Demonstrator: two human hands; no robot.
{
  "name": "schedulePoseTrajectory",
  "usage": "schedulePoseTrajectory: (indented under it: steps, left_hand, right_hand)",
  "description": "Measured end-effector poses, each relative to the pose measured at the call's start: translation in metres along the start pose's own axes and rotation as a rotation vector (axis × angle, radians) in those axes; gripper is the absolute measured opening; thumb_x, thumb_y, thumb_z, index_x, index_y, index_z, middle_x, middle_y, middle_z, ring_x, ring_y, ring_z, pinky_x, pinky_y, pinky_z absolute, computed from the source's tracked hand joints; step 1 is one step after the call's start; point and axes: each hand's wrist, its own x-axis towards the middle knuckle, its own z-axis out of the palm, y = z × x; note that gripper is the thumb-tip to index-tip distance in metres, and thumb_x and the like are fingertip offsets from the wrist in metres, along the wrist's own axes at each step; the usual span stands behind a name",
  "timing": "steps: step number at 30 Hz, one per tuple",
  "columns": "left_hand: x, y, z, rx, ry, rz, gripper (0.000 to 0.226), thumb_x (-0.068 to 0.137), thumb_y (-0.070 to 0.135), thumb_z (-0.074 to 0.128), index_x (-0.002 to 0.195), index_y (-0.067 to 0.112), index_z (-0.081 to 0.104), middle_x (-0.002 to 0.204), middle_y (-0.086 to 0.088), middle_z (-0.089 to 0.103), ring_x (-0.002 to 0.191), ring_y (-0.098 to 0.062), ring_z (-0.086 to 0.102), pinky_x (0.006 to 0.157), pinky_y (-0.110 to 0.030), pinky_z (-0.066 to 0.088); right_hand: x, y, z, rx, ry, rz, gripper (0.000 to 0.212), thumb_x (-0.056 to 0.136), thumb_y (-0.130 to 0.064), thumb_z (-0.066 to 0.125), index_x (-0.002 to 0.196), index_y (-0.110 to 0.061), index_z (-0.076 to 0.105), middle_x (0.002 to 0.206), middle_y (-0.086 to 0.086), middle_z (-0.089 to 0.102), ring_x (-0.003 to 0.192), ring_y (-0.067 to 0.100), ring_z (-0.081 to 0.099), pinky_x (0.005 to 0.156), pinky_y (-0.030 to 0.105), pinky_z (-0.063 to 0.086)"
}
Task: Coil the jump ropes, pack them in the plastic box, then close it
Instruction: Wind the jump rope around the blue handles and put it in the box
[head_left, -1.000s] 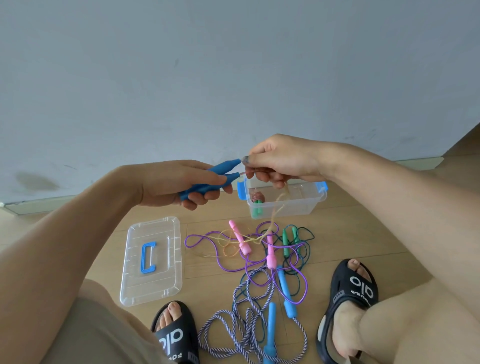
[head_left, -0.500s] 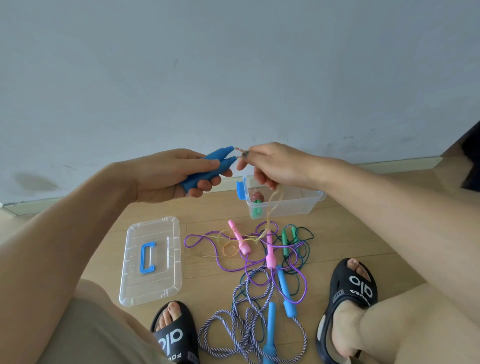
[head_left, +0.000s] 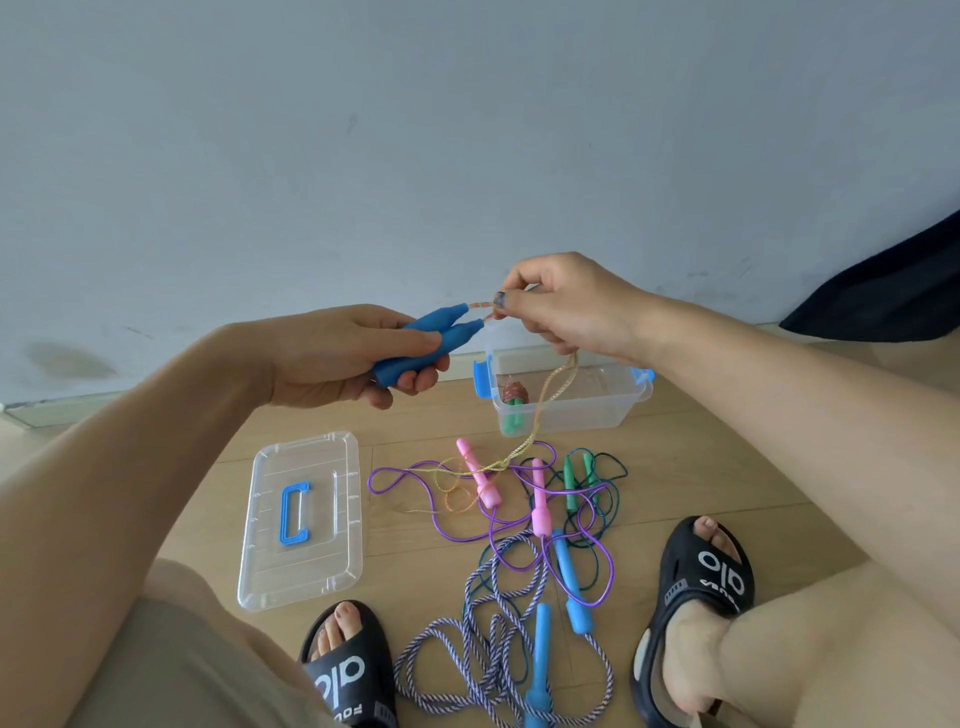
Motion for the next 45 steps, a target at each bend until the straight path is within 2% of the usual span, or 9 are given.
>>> schedulePoseTrajectory:
  steps: [7, 15, 21, 26, 30, 35, 37, 40, 45]
  left_hand:
    - [0.0, -0.002, 0.003, 0.187, 0.05, 0.051, 0.025, 0.1, 0.032, 0.053, 0.092, 0.009, 0.057, 0.074, -0.002, 0.055, 0.061, -0.01, 0.045, 0.05, -0.021, 0.034]
    - [0.001, 0.001, 0.007, 0.053, 0.096, 0.08, 0.021, 0.101, 0.031, 0.052, 0.098, 0.011, 0.058, 0.073, 0.0, 0.054, 0.055, -0.012, 0.051, 0.048, -0.02, 0.043]
    - [0.002, 0.01, 0.004, -0.254, 0.124, 0.176, 0.023, 0.102, 0.032, 0.045, 0.094, 0.012, 0.054, 0.066, 0.005, 0.041, 0.043, -0.003, 0.029, 0.039, -0.013, 0.026]
    - [0.01, 0.014, -0.008, -0.67, 0.338, 0.234, 0.022, 0.105, 0.034, 0.045, 0.098, 0.013, 0.051, 0.067, 0.008, 0.043, 0.044, -0.003, 0.032, 0.038, -0.013, 0.03]
    - [0.025, -0.002, -0.002, -0.171, 0.449, 0.086, 0.013, 0.102, 0.02, 0.047, 0.095, 0.01, 0.051, 0.074, -0.001, 0.046, 0.049, -0.009, 0.036, 0.045, -0.02, 0.034]
    - [0.026, -0.01, 0.023, 0.851, 0.391, 0.192, 0.012, 0.094, 0.017, 0.054, 0.083, 0.019, 0.049, 0.079, 0.004, 0.057, 0.073, -0.012, 0.057, 0.062, -0.019, 0.042]
    - [0.021, -0.009, 0.039, 0.903, 0.304, 0.241, 0.026, 0.092, 0.025, 0.066, 0.072, 0.027, 0.049, 0.072, 0.01, 0.053, 0.065, 0.002, 0.053, 0.061, -0.01, 0.04]
    - [0.02, -0.007, 0.045, 0.826, 0.328, 0.292, 0.044, 0.088, 0.048, 0.066, 0.063, 0.016, 0.048, 0.061, -0.006, 0.049, 0.055, -0.008, 0.041, 0.057, -0.016, 0.037]
    - [0.024, -0.012, 0.035, 0.813, 0.425, 0.283, 0.046, 0.092, 0.056, 0.053, 0.069, 0.017, 0.052, 0.058, -0.006, 0.046, 0.052, -0.011, 0.036, 0.053, -0.026, 0.033]
  right_hand:
    - [-0.001, -0.003, 0.001, 0.089, -0.024, 0.015, 0.021, 0.1, -0.019, 0.052, 0.097, -0.002, 0.063, 0.056, -0.003, 0.039, 0.045, 0.011, 0.03, 0.042, 0.02, 0.029]
    - [-0.002, -0.002, 0.001, 0.046, 0.032, 0.014, 0.024, 0.1, -0.025, 0.05, 0.097, -0.005, 0.064, 0.061, 0.003, 0.045, 0.047, 0.014, 0.036, 0.045, 0.025, 0.038]
    - [-0.004, -0.002, 0.021, -0.226, 0.234, -0.139, 0.037, 0.104, -0.034, 0.038, 0.089, -0.007, 0.057, 0.062, 0.008, 0.058, 0.042, 0.016, 0.047, 0.049, 0.032, 0.04]
    - [-0.009, -0.015, 0.04, -0.787, 0.247, -0.285, 0.029, 0.106, -0.035, 0.033, 0.091, -0.016, 0.049, 0.056, 0.001, 0.039, 0.05, 0.03, 0.041, 0.051, 0.034, 0.03]
    - [-0.017, -0.034, 0.047, -1.089, 0.077, -0.41, 0.03, 0.104, -0.031, 0.031, 0.082, -0.018, 0.048, 0.061, -0.003, 0.033, 0.054, 0.026, 0.04, 0.05, 0.033, 0.023]
    - [-0.022, -0.043, 0.04, -0.928, -0.063, -0.407, 0.033, 0.092, -0.028, 0.042, 0.062, -0.015, 0.045, 0.055, -0.001, 0.042, 0.052, 0.015, 0.039, 0.048, 0.029, 0.024]
    - [-0.023, -0.047, 0.036, -0.831, -0.109, -0.337, 0.032, 0.087, -0.028, 0.047, 0.058, -0.014, 0.046, 0.051, 0.002, 0.043, 0.052, 0.019, 0.038, 0.05, 0.031, 0.031]
    - [-0.02, -0.05, 0.023, -0.556, -0.2, -0.168, 0.026, 0.084, -0.026, 0.051, 0.061, -0.016, 0.06, 0.052, -0.003, 0.049, 0.054, 0.015, 0.043, 0.057, 0.033, 0.039]
    - [-0.021, -0.051, 0.008, -0.31, -0.174, -0.125, 0.026, 0.089, -0.02, 0.054, 0.074, -0.015, 0.075, 0.055, -0.009, 0.049, 0.054, 0.003, 0.042, 0.059, 0.024, 0.034]
